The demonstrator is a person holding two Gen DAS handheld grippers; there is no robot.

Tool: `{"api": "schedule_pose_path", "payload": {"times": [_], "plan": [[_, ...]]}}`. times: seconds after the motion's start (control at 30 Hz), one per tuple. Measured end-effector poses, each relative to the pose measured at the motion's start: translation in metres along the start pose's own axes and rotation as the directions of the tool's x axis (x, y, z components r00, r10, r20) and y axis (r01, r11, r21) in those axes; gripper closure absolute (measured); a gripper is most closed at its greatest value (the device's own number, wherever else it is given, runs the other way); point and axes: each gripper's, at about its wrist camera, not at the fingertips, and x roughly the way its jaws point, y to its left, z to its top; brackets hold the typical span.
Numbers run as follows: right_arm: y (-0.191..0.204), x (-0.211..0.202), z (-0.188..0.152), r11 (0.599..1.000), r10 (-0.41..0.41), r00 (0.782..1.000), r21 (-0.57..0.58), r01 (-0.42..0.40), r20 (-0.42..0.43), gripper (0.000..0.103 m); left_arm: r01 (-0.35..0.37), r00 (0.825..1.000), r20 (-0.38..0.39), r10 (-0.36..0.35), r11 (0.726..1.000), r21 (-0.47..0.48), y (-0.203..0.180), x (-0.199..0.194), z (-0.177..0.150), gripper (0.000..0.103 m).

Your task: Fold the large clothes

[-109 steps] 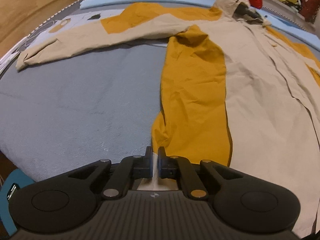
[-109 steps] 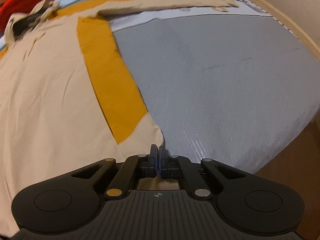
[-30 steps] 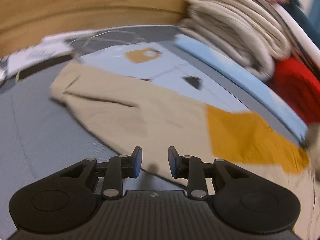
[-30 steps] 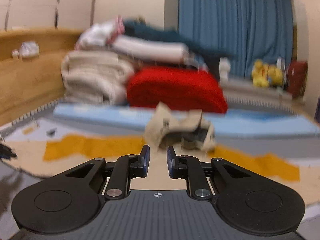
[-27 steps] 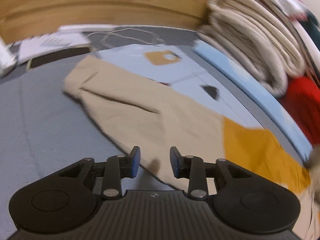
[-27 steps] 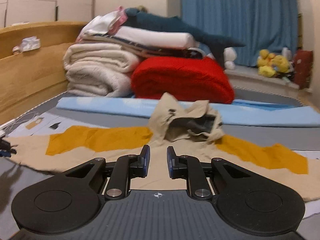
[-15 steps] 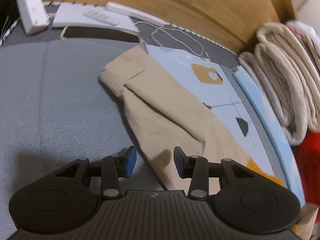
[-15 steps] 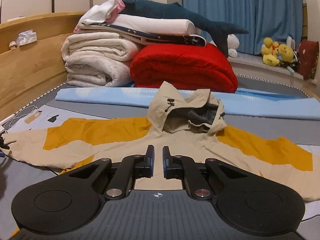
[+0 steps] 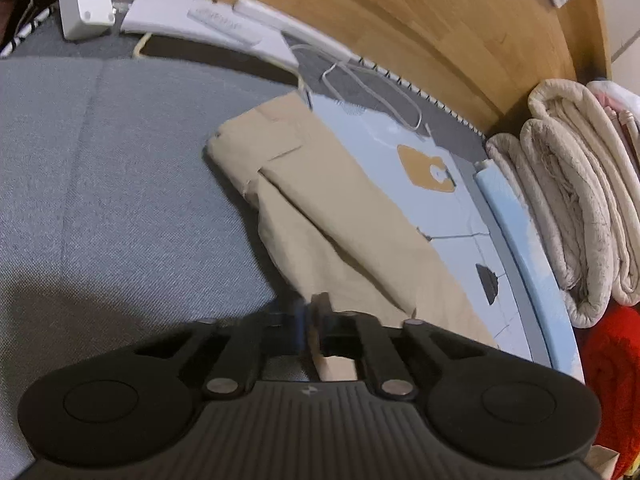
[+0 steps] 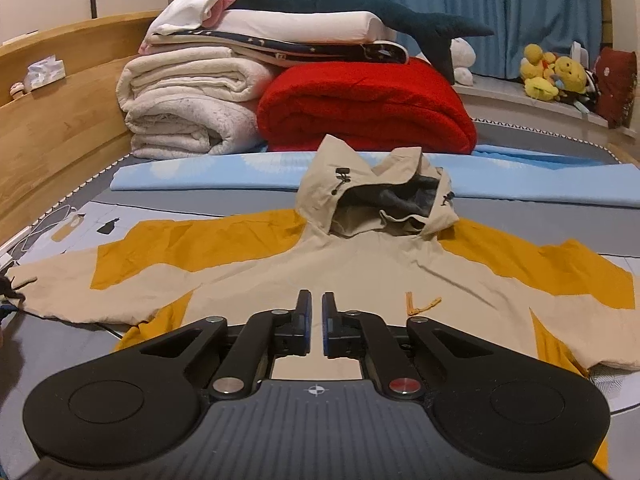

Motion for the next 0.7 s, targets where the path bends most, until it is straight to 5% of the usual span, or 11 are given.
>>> {"api": "schedule_pose_path", "payload": {"times": [0.13, 0.23, 0.3, 0.37, 0.5, 0.57, 0.63, 0.7], "plan": [[-0.010, -0.004, 0.001, 1.000, -0.004, 1.000, 0.020, 0.004, 0.000, 0.103, -0.003, 0.994, 0.112, -0.008, 0.996, 0.092, -0.033, -0.027, -0.004, 0.103], [-0.019, -0.007, 0.001, 1.000, -0.018, 1.000, 0.026, 0.018, -0.006, 0.103, 0.072, 0.979, 0.167, -0.116, 0.966, 0.249, -0.088, -0.064, -0.021, 0.103], [-0.028, -0.009, 0.002, 0.999, -0.029, 0.999, 0.043, 0.030, -0.018, 0.103, 0.162, 0.959, 0.164, -0.231, 0.921, 0.355, -0.130, -0.094, -0.044, 0.103], [-0.037, -0.011, 0.001, 0.997, -0.043, 0.999, 0.065, 0.045, -0.032, 0.103, 0.255, 0.923, 0.143, -0.357, 0.845, 0.470, -0.173, -0.131, -0.078, 0.103], [-0.056, -0.016, -0.003, 0.992, -0.059, 0.996, 0.108, 0.066, -0.062, 0.103, 0.454, 0.809, -0.015, -0.588, 0.607, 0.653, -0.251, -0.210, -0.183, 0.103], [-0.065, -0.020, -0.006, 0.988, -0.072, 0.994, 0.128, 0.081, -0.077, 0.103, 0.530, 0.754, -0.125, -0.645, 0.485, 0.695, -0.274, -0.239, -0.239, 0.103], [-0.075, -0.023, -0.009, 0.983, -0.094, 0.991, 0.150, 0.107, -0.092, 0.102, 0.615, 0.698, -0.294, -0.653, 0.337, 0.713, -0.296, -0.260, -0.301, 0.102], [-0.086, -0.026, -0.010, 0.975, -0.121, 0.987, 0.172, 0.138, -0.107, 0.102, 0.669, 0.670, -0.475, -0.570, 0.188, 0.719, -0.306, -0.268, -0.363, 0.092]]}}
